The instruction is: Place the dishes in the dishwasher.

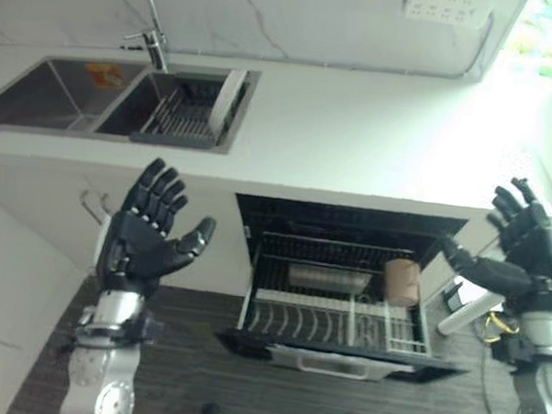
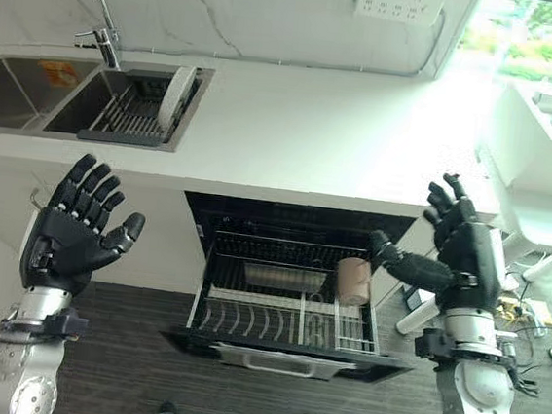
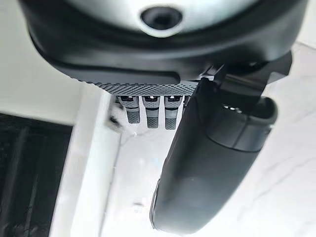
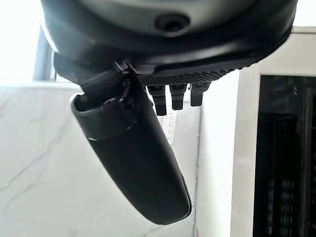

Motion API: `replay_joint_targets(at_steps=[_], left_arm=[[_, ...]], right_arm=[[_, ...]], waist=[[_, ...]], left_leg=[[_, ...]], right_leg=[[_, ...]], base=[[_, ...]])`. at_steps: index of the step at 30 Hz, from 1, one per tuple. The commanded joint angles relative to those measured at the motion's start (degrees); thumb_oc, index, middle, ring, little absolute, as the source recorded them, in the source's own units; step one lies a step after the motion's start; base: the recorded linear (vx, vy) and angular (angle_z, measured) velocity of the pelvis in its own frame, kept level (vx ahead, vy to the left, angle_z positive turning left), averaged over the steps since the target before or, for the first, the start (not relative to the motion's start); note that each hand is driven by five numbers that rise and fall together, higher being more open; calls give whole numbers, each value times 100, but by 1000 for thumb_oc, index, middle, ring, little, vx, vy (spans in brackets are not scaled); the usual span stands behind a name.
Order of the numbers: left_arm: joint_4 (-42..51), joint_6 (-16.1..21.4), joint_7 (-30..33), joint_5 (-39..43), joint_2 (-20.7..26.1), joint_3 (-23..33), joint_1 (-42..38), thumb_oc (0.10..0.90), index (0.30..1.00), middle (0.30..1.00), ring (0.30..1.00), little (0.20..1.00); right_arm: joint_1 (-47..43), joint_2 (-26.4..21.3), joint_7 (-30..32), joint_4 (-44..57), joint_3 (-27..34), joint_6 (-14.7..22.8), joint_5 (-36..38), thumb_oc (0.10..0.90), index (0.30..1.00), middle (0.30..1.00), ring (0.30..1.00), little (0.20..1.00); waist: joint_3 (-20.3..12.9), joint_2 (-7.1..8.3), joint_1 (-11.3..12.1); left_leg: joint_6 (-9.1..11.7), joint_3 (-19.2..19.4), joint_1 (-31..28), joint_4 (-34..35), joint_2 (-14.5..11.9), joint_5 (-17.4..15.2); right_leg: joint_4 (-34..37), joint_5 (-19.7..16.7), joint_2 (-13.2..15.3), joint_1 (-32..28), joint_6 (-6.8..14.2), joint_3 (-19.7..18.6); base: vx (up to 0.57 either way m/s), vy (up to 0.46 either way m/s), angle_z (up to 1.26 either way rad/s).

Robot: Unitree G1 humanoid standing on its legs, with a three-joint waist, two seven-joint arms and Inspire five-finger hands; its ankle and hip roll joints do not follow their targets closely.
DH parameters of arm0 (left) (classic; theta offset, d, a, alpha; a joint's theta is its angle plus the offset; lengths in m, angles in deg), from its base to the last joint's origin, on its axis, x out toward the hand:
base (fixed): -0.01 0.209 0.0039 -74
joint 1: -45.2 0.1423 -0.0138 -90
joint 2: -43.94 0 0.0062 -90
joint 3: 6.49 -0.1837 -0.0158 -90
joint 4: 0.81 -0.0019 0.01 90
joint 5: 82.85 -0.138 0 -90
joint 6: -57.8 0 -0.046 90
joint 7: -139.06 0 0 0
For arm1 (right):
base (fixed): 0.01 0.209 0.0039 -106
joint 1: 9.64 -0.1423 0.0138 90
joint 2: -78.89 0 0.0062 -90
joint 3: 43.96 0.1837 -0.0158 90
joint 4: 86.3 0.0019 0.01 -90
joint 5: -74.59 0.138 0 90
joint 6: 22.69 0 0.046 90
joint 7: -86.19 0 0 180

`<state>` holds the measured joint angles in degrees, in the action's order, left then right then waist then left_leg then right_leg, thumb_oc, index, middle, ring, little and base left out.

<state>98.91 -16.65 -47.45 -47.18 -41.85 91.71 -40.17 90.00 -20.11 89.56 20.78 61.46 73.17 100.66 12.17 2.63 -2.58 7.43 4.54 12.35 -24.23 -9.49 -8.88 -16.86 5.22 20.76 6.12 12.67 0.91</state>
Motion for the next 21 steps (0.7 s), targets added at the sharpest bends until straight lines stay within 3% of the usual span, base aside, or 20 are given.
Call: replay_joint_targets(at_steps=[1,3,4,9,13,19,21], left_arm=[[949,212,-280,305,357,322,-231,800,900,900,900,900],[1023,83,-363,248,341,332,-257,800,900,900,900,900],[1065,126,-348,129,349,267,-270,800,900,900,900,900],[1076,232,-321,302,474,93,-379,800,900,900,900,900],[1103,357,-189,195,461,-21,-415,800,900,900,900,900],[1130,418,-247,27,332,-68,-364,800,900,900,900,900],[1159,253,-230,268,317,-31,-264,800,900,900,900,900]], right_arm=[[-443,-239,-1,962,-81,579,-176,800,900,900,900,900],[-486,-128,-52,875,-155,588,-23,800,900,900,900,900],[-565,-10,-86,770,-243,602,-34,800,900,900,900,900],[-655,-29,11,629,-328,673,-190,800,900,900,900,900],[-710,-153,-15,563,-285,765,-50,800,900,900,900,900],[-659,-192,-11,491,-264,856,-35,800,900,900,900,900],[-637,-248,31,521,-271,819,-150,800,900,900,900,900]], waist=[[-289,-16,104],[-256,-16,160],[-236,-27,191],[-215,-56,190],[-204,12,167],[-326,-84,58],[-300,-75,65]], left_leg=[[-38,46,-524,704,70,-51],[-194,174,-607,704,183,-132],[-285,288,-639,704,193,-165],[-553,341,-616,704,376,-171],[-576,431,-650,704,606,-175],[-583,522,-865,704,719,-254],[-494,824,-1090,704,737,-120]], right_leg=[[-33,-781,167,-157,69,727],[-33,-976,231,-233,5,1042],[-33,-966,92,-296,-14,1245],[-33,-279,-1082,-434,-239,1521],[-33,290,-1609,-298,-568,1471],[-33,439,-1798,-296,-747,1098],[-33,488,-1747,-395,-850,1126]], base=[[148,509,25],[87,378,-20],[52,290,-59],[63,212,-36],[67,61,-24],[184,-83,-3],[220,-121,-10]])
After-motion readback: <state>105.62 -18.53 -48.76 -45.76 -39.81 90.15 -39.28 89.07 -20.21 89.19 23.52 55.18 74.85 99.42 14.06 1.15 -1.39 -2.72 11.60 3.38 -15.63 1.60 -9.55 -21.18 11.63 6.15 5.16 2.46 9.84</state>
